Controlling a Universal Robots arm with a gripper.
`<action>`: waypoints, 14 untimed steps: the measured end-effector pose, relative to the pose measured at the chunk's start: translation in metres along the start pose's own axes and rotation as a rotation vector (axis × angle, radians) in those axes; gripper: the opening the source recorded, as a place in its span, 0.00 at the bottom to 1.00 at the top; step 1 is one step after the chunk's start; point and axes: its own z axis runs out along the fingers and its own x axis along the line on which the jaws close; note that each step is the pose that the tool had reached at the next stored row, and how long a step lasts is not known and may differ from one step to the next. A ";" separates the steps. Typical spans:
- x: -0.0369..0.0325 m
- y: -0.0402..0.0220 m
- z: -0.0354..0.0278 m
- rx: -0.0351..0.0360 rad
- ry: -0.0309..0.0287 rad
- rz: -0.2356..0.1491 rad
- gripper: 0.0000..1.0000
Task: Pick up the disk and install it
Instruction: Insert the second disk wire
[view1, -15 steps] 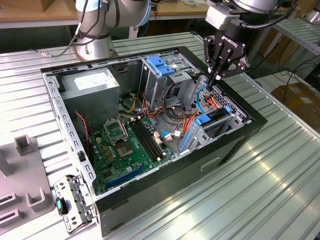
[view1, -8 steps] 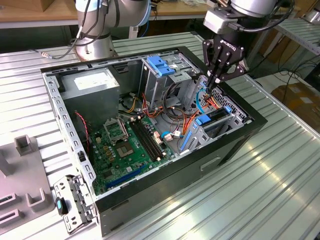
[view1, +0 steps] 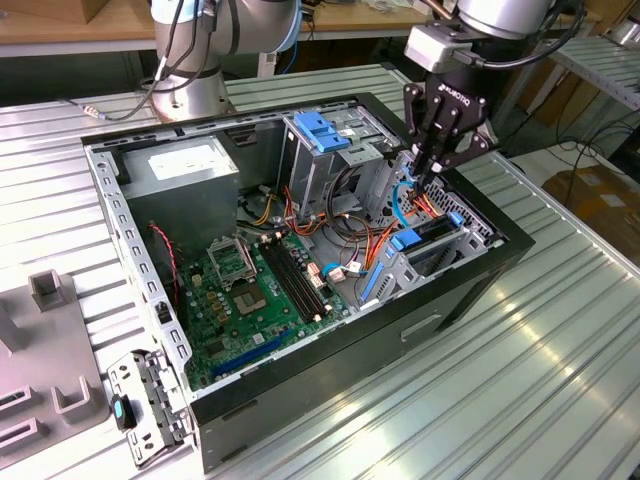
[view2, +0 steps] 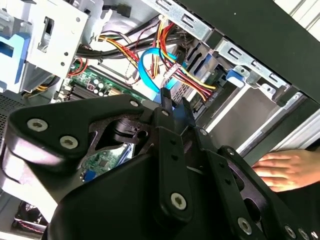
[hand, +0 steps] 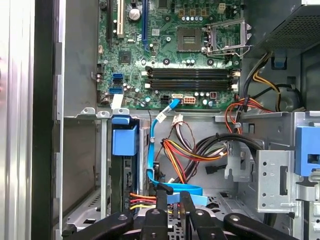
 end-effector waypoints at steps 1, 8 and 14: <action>0.0001 0.0000 -0.0003 -0.0002 0.0085 0.000 0.25; 0.0000 -0.0008 -0.0005 -0.0018 0.0395 0.001 0.25; -0.0001 -0.0008 0.0008 -0.0018 0.0396 0.000 0.23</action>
